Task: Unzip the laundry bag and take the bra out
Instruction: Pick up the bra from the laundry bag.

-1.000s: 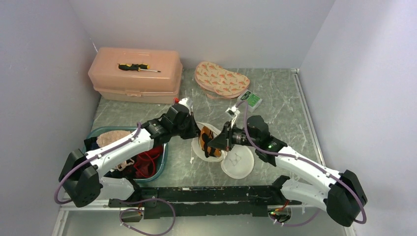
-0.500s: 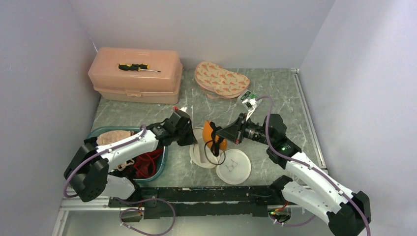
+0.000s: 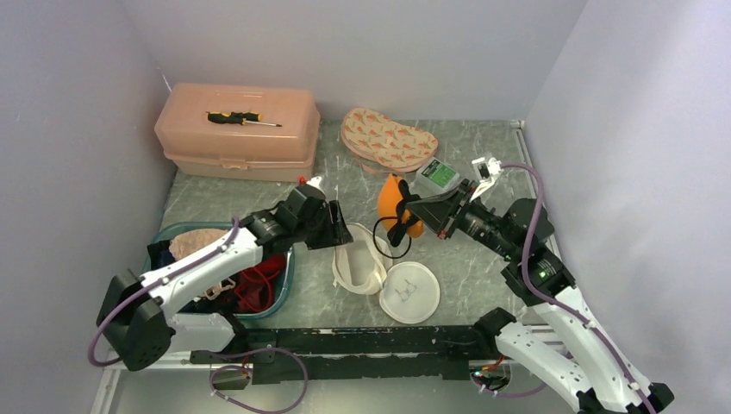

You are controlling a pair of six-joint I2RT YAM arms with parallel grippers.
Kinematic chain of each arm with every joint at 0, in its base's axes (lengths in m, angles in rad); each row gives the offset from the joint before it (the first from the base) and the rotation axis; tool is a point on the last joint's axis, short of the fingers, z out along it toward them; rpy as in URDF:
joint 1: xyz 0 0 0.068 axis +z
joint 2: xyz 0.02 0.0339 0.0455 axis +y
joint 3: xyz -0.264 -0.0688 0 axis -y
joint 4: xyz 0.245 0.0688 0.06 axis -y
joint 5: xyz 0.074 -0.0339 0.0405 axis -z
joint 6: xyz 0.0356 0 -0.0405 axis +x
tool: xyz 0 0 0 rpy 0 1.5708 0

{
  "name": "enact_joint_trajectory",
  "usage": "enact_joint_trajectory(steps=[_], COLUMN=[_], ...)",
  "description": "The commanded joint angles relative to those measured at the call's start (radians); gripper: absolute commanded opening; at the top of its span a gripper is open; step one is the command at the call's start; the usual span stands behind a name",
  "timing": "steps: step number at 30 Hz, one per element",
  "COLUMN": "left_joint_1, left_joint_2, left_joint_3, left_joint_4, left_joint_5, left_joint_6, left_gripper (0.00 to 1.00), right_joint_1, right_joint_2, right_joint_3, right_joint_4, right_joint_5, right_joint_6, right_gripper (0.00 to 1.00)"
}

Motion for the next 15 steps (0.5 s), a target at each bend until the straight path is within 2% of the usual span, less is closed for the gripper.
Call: enact_joint_trajectory(steps=[1, 9, 12, 15], left_joint_1=[0.005, 0.004, 0.003, -0.006], left_joint_2=[-0.081, -0.196, -0.252, -0.293], left_joint_3=[0.103, 0.173, 0.155, 0.114], left_joint_4=[-0.083, -0.197, -0.114, 0.068], left_joint_5=[-0.017, -0.198, -0.205, -0.122], left_joint_6=[0.029, 0.07, 0.142, 0.267], left_gripper=[0.63, 0.79, 0.84, 0.88], right_joint_1=[-0.003, -0.003, -0.002, -0.002], right_joint_2=[-0.015, 0.018, 0.05, 0.083], right_joint_3=[0.059, 0.102, 0.113, 0.116], right_joint_4=[-0.112, -0.185, -0.191, -0.179], right_joint_5=[0.124, 0.334, 0.393, 0.431], right_joint_6=[-0.057, -0.016, 0.013, 0.059], right_gripper=[0.0, 0.0, 0.0, 0.0])
